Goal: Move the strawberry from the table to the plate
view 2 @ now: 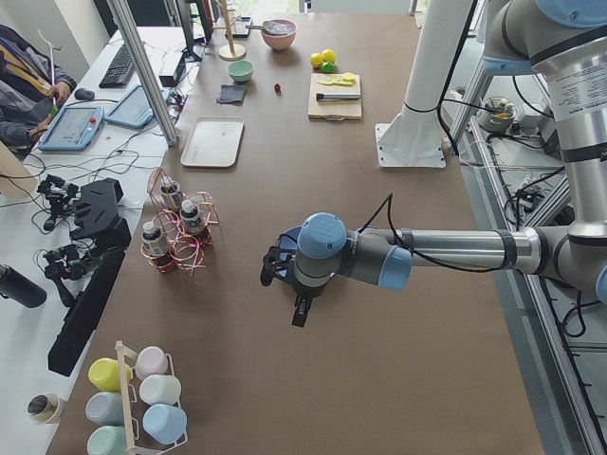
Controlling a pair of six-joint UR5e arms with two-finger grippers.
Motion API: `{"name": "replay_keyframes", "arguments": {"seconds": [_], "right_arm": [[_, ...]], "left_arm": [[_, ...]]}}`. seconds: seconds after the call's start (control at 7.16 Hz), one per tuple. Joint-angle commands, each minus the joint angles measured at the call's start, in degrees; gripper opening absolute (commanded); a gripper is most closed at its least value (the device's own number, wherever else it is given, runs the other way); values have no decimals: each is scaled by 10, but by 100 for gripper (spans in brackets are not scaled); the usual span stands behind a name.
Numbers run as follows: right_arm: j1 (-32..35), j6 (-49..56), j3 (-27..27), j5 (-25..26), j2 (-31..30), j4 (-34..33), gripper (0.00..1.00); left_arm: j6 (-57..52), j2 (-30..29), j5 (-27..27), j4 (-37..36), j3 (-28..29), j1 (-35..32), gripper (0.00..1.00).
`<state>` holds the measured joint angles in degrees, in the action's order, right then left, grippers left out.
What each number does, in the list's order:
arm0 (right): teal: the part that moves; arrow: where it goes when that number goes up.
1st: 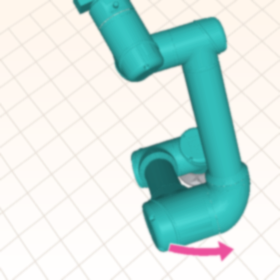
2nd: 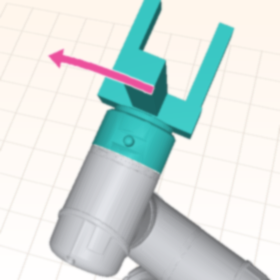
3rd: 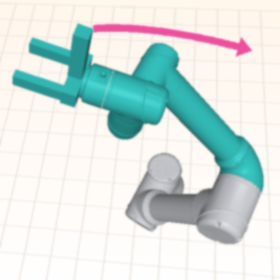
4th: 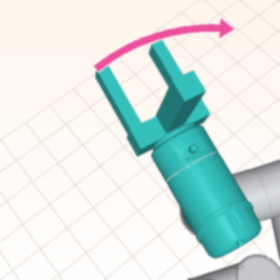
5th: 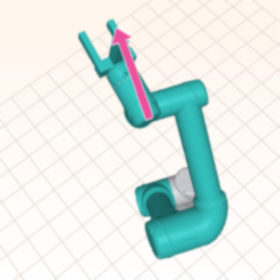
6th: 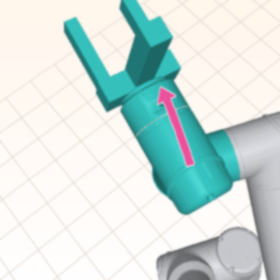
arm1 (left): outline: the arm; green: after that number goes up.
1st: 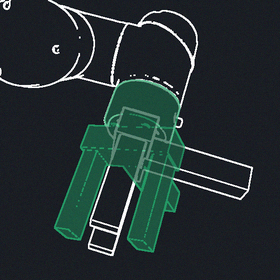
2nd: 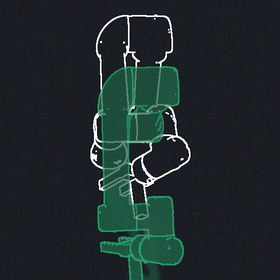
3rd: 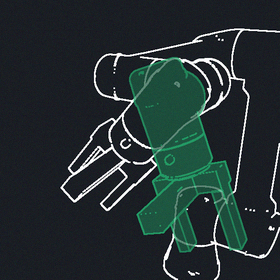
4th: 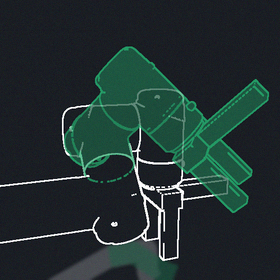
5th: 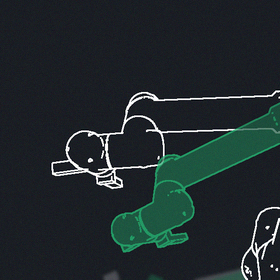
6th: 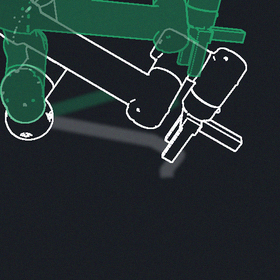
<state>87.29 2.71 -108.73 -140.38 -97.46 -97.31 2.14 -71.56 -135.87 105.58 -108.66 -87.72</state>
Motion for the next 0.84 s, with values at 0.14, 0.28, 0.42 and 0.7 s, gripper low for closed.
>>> {"name": "replay_keyframes", "arguments": {"seconds": [0.14,0.28,0.42,0.7], "right_arm": [[6,-3,-29,1,-5,-2,100],[5,-2,-25,5,-5,-1,100],[5,-2,-20,8,0,-1,100],[5,4,14,11,16,-2,100]], "left_arm": [[1,-2,3,-6,6,-4,97],[0,-13,3,-12,25,-4,97],[0,-13,-1,-13,20,-6,97],[1,-33,-25,-65,9,-4,97]]}}
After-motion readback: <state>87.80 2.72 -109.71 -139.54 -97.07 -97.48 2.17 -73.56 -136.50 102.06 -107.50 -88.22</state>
